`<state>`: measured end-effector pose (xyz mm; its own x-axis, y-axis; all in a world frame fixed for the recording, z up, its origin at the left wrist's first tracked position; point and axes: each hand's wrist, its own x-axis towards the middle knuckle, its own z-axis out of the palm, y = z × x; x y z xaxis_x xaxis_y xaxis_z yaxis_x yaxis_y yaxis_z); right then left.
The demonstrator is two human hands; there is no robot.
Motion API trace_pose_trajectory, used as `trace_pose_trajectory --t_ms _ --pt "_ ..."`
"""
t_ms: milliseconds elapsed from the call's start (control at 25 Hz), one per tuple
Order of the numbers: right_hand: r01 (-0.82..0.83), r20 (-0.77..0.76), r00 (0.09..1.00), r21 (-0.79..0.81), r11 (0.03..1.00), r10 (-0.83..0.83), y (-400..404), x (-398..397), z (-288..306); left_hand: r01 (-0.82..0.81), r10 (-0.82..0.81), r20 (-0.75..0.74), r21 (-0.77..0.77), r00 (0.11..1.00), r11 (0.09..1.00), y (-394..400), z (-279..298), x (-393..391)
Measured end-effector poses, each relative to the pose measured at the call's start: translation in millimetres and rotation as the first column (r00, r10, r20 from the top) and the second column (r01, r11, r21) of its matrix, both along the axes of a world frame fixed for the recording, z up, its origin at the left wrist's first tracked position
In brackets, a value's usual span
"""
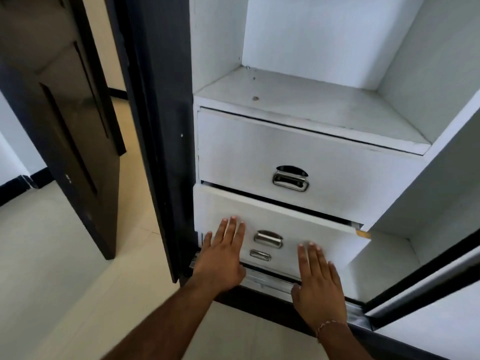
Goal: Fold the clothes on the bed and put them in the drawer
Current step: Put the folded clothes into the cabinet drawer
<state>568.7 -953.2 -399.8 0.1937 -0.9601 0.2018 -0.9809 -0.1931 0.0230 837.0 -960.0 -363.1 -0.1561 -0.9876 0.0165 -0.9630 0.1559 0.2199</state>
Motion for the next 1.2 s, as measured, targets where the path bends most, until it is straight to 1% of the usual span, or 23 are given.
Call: trace_pose_trajectory --t_ms 80,160,240,320,400,480,520,560,600,640,680,720,760,800,840,880,1000,1120,1200 --pt "0.038 0.015 0.999 0.031 0.999 -0.038 -27 -7 -16 -0.004 0.004 -0.012 0.053 1.000 0.999 -32 -22 0" --pt "0.046 0.031 0.998 0.041 0.998 -0.047 -47 -11 -34 0.002 0.000 -0.026 0.059 1.000 0.998 -55 -47 -1" --pt "0.069 0.087 0.993 0.061 0.996 -0.074 -55 -7 -47 -0.001 0.002 -0.016 0.066 1.000 0.998 -67 -65 -4" --pt "0.102 0.163 0.980 0.091 0.991 -0.115 -65 2 -57 -0.009 0.010 -0.019 0.079 1.000 0.997 -77 -75 -6" --pt "0.104 0.224 0.967 0.090 0.990 -0.122 -75 10 -57 -0.012 0.015 -0.048 0.077 0.999 0.997 -86 -76 -9" --pt "0.119 0.248 0.959 0.081 0.990 -0.136 -78 15 -59 -0.004 0.010 -0.077 0.076 0.997 0.997 -90 -77 -12" --pt "0.124 0.252 0.958 0.068 0.990 -0.137 -76 18 -60 0.001 0.003 -0.076 0.046 0.997 0.999 -88 -79 -13" --pt "0.099 0.248 0.963 0.051 0.994 -0.109 -71 22 -62 0.000 0.000 -0.066 -0.003 0.998 1.000 -85 -82 -13" --pt "0.029 0.215 0.976 0.048 0.998 -0.039 -65 28 -66 -0.009 0.006 -0.062 -0.054 0.998 0.998 -82 -86 -13" --pt "-0.077 0.162 0.985 0.090 0.993 0.061 -60 36 -73 -0.023 0.017 -0.072 -0.070 0.997 0.997 -78 -91 -14" --pt "-0.177 0.121 0.980 0.189 0.966 0.156 -60 46 -84 -0.040 0.037 -0.094 -0.025 0.995 0.999 -76 -97 -16" --pt "-0.225 0.112 0.974 0.321 0.920 0.200 -63 56 -97 -0.062 0.070 -0.116 0.076 0.991 0.995 -75 -103 -18" --pt "-0.213 0.116 0.977 0.440 0.872 0.180 -69 66 -109 -0.082 0.109 -0.125 0.209 0.986 0.974 -74 -109 -21" --pt "-0.173 0.120 0.984 0.518 0.838 0.129 -79 73 -121 -0.090 0.136 -0.118 0.327 0.984 0.941 -74 -116 -24" --pt "-0.131 0.112 0.990 0.562 0.816 0.082 -89 79 -133 -0.091 0.148 -0.116 0.396 0.982 0.914 -74 -122 -27" --pt "-0.099 0.098 0.994 0.586 0.804 0.051 -99 84 -143 -0.085 0.153 -0.129 0.425 0.980 0.901 -75 -127 -28" --pt "-0.038 0.084 0.996 0.594 0.804 -0.015 -116 91 -163 -0.068 0.159 -0.180 0.429 0.971 0.901 -81 -135 -31" --pt "0.029 0.084 0.994 0.450 0.892 -0.075 -113 96 -175 -0.089 0.186 -0.186 0.435 0.965 0.896 -85 -140 -28" --pt "0.070 0.028 0.996 0.399 0.914 -0.089 -109 101 -180 -0.104 0.204 -0.191 0.435 0.960 0.895 -87 -142 -24"
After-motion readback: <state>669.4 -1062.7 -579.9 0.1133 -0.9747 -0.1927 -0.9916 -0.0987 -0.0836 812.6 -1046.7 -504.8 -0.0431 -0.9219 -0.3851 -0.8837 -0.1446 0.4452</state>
